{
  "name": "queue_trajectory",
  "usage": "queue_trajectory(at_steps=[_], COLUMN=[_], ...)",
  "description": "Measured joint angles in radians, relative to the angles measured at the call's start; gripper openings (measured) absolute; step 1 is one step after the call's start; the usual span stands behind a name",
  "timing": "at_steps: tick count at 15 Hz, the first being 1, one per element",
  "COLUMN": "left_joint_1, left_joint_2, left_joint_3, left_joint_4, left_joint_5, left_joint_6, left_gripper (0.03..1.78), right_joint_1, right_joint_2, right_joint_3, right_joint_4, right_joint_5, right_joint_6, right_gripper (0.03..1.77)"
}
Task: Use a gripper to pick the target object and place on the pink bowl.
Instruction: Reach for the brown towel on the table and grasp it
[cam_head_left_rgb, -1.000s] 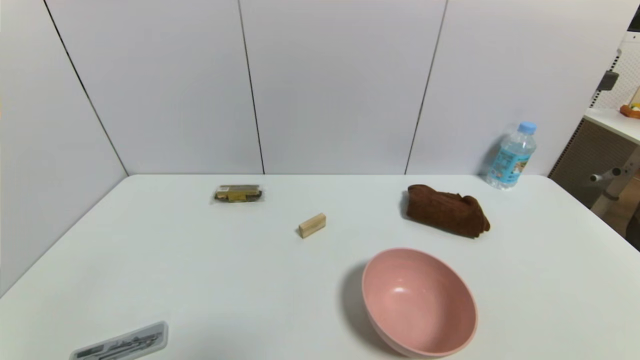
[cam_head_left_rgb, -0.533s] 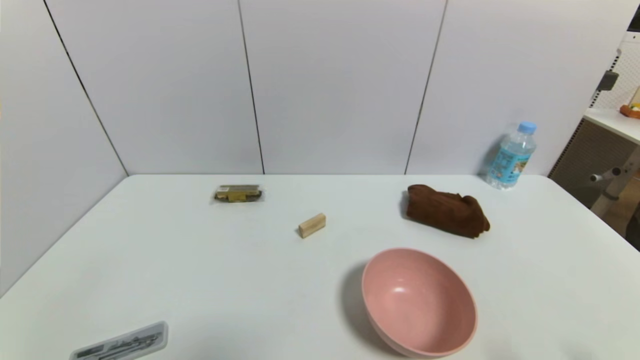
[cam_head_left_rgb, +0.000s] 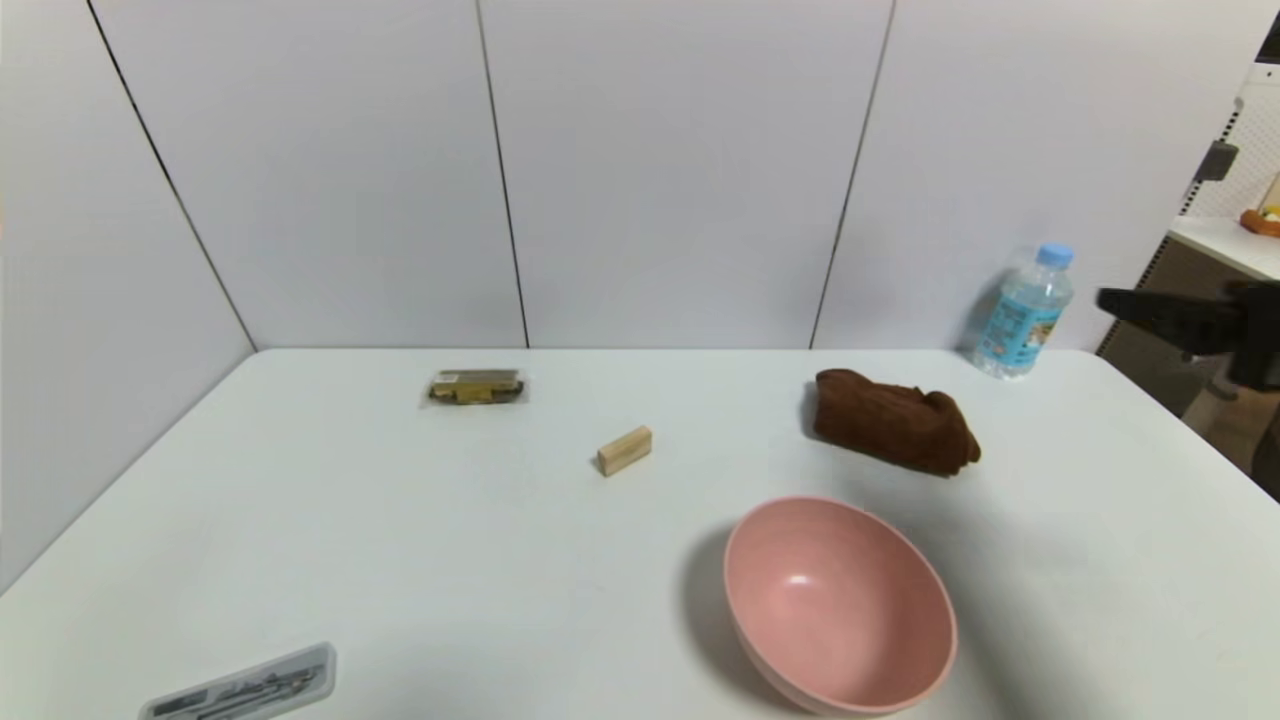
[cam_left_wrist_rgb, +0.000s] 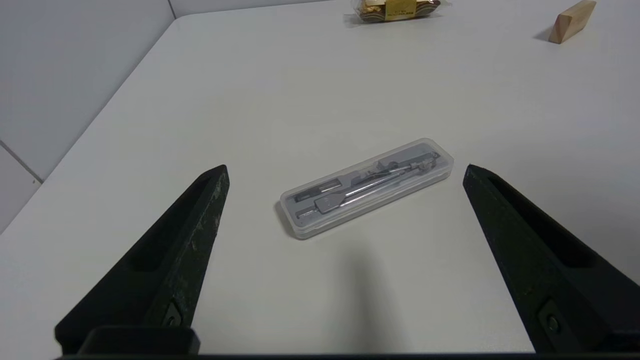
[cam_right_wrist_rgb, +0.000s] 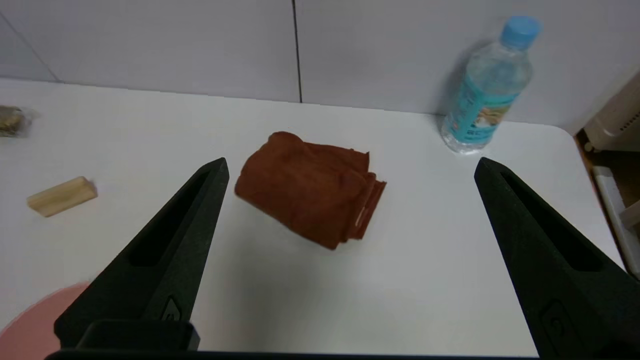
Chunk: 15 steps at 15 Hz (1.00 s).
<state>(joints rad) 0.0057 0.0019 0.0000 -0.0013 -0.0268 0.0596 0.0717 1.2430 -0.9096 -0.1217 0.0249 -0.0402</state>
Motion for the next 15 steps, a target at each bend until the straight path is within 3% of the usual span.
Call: queue_trajectory(at_steps=[3, 5, 8, 11, 15], left_joint_1=[0.000, 0.000, 0.000, 0.000, 0.000], left_joint_2=[0.000, 0.000, 0.000, 0.000, 0.000], left_joint_3=[0.000, 0.000, 0.000, 0.000, 0.000], left_joint_4=[0.000, 0.000, 0.000, 0.000, 0.000], left_joint_5=[0.000, 0.000, 0.000, 0.000, 0.000], left_joint_6=[0.000, 0.000, 0.000, 0.000, 0.000], left_gripper=[1.69, 1.69, 1.69, 1.69, 1.69], right_joint_1=[0.013, 0.014, 0.005, -0.013, -0.023], right_joint_2=[0.280, 0.437, 0.626, 0.758, 0.853], right_joint_3=[-0.262, -0.417, -0.589, -0.725, -0.794], right_joint_4=[0.106, 0.237, 0.415, 0.554, 0.598], right_joint_5=[0.061, 0.116, 0.156, 0.224, 0.243], right_joint_6=[-0.098, -0.168, -0.300, -0.413, -0.556], right_gripper=[1.70, 1.70, 1.70, 1.70, 1.70])
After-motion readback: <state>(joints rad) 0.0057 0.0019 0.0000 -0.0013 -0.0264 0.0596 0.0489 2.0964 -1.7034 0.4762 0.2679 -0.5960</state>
